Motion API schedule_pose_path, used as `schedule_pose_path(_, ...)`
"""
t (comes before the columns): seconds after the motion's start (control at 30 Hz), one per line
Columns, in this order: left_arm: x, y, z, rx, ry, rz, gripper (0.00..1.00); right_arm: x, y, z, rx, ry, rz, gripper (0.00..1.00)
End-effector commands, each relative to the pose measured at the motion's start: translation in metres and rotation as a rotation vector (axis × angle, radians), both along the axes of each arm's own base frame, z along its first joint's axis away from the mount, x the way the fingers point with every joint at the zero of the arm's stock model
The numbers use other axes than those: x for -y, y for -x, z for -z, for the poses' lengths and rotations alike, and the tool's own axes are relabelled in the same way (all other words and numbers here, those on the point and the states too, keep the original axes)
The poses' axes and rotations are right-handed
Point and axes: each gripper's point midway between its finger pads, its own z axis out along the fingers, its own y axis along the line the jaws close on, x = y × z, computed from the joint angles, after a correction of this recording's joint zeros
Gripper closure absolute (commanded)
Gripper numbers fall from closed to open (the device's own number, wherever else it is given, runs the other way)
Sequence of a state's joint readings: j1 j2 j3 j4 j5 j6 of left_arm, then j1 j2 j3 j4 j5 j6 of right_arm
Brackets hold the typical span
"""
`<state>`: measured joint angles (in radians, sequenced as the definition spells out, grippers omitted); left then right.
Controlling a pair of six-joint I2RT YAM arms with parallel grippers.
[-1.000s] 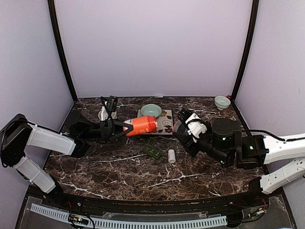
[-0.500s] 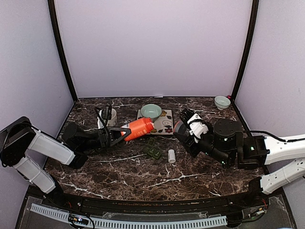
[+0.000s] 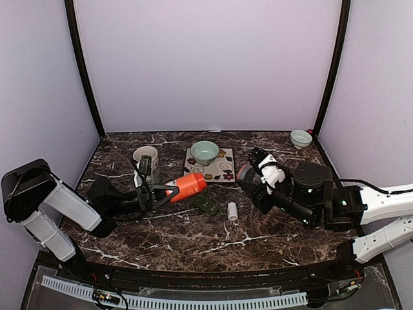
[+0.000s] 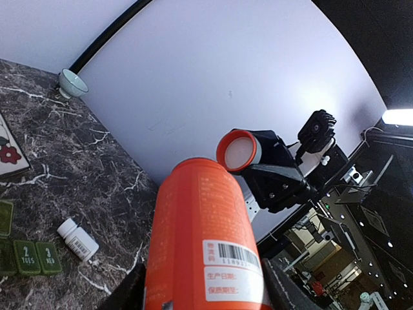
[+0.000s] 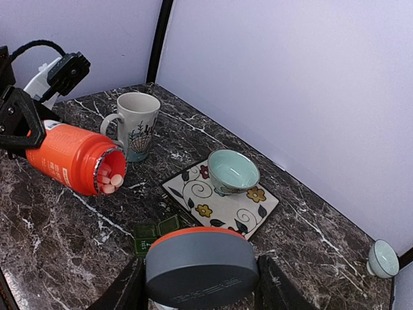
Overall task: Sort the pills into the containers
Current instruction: Pour the pill into the compartment of the pill container.
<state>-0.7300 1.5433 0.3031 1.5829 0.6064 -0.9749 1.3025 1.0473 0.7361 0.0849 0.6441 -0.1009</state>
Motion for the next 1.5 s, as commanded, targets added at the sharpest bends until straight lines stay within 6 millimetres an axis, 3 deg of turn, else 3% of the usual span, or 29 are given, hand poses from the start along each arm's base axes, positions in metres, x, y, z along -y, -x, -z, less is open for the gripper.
schedule_pose_path(0.0, -0.01, 0.005, -0.019, 0.118, 0.077, -0.059, 1.0, 0.002, 0.0, -0.013, 0.005, -0.085, 0.002, 0.83)
schedule_pose_path(0.67, -0.009, -0.005, 0.025, 0.076, -0.029, -0.116, 1.0, 0.001, 0.0, -0.009, -0.008, -0.097, -0.003, 0.82)
schedule_pose_path(1.47, -0.008, -0.037, 0.043, 0.035, -0.06, -0.137, 1.0, -0.006, -0.004, -0.009, -0.009, -0.083, 0.005, 0.82)
